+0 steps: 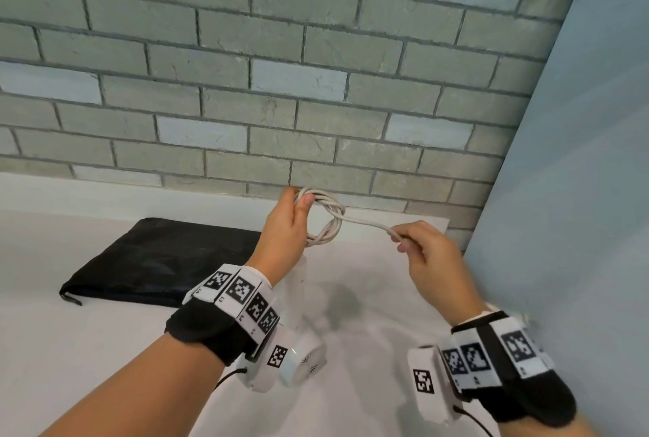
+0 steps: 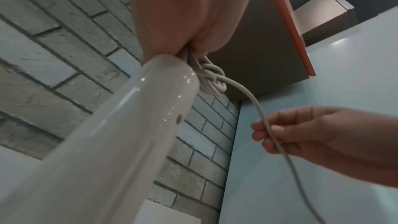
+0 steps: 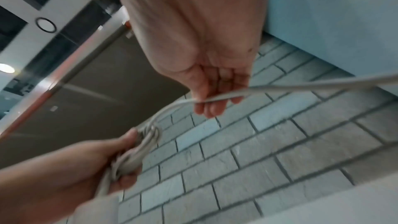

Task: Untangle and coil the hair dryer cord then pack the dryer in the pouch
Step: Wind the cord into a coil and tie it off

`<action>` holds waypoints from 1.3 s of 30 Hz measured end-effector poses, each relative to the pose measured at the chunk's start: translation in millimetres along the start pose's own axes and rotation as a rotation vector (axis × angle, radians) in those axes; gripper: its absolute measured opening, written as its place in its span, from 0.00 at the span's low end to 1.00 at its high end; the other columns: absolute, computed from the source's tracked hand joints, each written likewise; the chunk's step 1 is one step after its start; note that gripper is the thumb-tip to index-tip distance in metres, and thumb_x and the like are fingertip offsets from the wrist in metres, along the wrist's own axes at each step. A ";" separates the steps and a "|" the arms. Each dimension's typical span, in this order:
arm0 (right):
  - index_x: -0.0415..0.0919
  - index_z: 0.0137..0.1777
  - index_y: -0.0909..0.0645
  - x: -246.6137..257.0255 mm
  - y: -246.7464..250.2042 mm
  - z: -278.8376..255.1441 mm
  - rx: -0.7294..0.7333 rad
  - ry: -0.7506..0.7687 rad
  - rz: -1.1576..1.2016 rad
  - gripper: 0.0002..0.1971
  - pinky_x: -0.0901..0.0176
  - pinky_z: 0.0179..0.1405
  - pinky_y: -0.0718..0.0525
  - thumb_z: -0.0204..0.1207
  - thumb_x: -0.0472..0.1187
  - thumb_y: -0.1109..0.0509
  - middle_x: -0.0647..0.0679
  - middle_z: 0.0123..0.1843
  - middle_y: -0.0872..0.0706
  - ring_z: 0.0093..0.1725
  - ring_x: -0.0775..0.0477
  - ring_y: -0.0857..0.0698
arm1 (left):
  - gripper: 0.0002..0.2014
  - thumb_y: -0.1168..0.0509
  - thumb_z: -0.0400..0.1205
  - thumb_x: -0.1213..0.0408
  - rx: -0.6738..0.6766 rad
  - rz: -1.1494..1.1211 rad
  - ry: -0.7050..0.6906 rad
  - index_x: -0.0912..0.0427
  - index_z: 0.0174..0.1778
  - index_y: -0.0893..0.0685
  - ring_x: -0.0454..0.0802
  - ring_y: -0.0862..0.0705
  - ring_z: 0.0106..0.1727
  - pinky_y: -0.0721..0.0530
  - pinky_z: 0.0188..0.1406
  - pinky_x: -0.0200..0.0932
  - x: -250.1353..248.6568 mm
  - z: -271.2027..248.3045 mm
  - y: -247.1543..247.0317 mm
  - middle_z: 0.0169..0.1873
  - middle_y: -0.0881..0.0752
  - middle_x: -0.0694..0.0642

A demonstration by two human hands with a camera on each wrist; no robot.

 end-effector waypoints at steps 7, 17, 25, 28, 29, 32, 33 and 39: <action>0.55 0.60 0.28 27.0 -50.2 -10.2 0.175 0.045 0.330 0.11 0.66 0.39 0.22 0.82 0.40 0.44 0.45 0.34 0.21 0.33 0.50 0.22 | 0.10 0.50 0.85 0.55 0.031 -0.012 0.006 0.50 0.38 0.32 0.47 0.29 0.32 0.28 0.30 0.45 -4.9 -7.2 -5.2 0.30 0.28 0.51; 0.39 0.43 0.19 22.4 -5.9 7.8 -0.226 0.157 0.077 0.09 0.74 0.45 0.31 0.78 0.40 0.40 0.52 0.39 0.21 0.44 0.51 0.26 | 0.15 0.49 0.85 0.54 0.068 -0.198 0.085 0.53 0.33 0.30 0.45 0.30 0.31 0.29 0.34 0.39 -1.0 -14.5 -0.7 0.29 0.29 0.50; 0.43 0.44 0.16 -10.7 -57.4 1.2 -0.148 -0.201 0.539 0.10 0.55 0.41 0.13 0.77 0.31 0.36 0.45 0.37 0.14 0.36 0.49 0.15 | 0.14 0.49 0.85 0.55 0.056 -0.278 0.068 0.55 0.34 0.31 0.42 0.30 0.31 0.28 0.31 0.29 -6.4 -17.7 -11.1 0.29 0.29 0.49; 0.37 0.46 0.18 -4.4 -76.5 -1.2 -0.092 -0.358 0.838 0.10 0.64 0.39 0.12 0.79 0.28 0.41 0.38 0.41 0.13 0.37 0.49 0.13 | 0.13 0.49 0.85 0.57 0.041 -0.280 0.059 0.55 0.36 0.30 0.43 0.29 0.33 0.28 0.34 0.29 -5.4 -16.2 -11.7 0.30 0.29 0.50; 0.33 0.49 0.18 -2.0 -80.6 -1.3 -0.074 -0.393 0.922 0.10 0.64 0.40 0.12 0.80 0.29 0.43 0.36 0.43 0.13 0.38 0.48 0.12 | 0.12 0.50 0.85 0.57 0.035 -0.276 0.051 0.54 0.36 0.29 0.43 0.29 0.34 0.27 0.34 0.29 -5.3 -15.7 -11.3 0.30 0.29 0.50; 0.29 0.56 0.20 8.5 -87.6 -1.4 -0.006 -0.429 1.150 0.13 0.57 0.50 0.12 0.81 0.32 0.44 0.39 0.47 0.11 0.46 0.46 0.11 | 0.11 0.50 0.86 0.58 0.003 -0.211 0.007 0.50 0.37 0.30 0.39 0.28 0.32 0.28 0.31 0.27 -5.4 -14.5 -7.1 0.31 0.28 0.48; 0.29 0.58 0.20 11.7 -88.7 -1.7 0.012 -0.431 1.180 0.12 0.55 0.54 0.13 0.80 0.33 0.42 0.39 0.47 0.12 0.48 0.45 0.12 | 0.11 0.50 0.86 0.58 -0.001 -0.187 -0.007 0.49 0.37 0.30 0.36 0.28 0.31 0.28 0.31 0.27 -5.7 -14.2 -5.9 0.31 0.28 0.47; 0.32 0.52 0.22 9.0 -89.6 2.7 0.000 -0.561 1.210 0.09 0.54 0.46 0.13 0.72 0.25 0.34 0.39 0.37 0.15 0.35 0.45 0.14 | 0.09 0.50 0.86 0.59 0.040 -0.135 -0.076 0.55 0.41 0.30 0.31 0.25 0.28 0.27 0.29 0.26 -18.1 -19.2 -14.2 0.30 0.26 0.45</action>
Point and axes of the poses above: each hand's wrist, its own z-axis towards the middle knuckle, its own y-axis out of the back of the hand, x = y × z, the point moved 10 cm from there along z, towards the middle knuckle
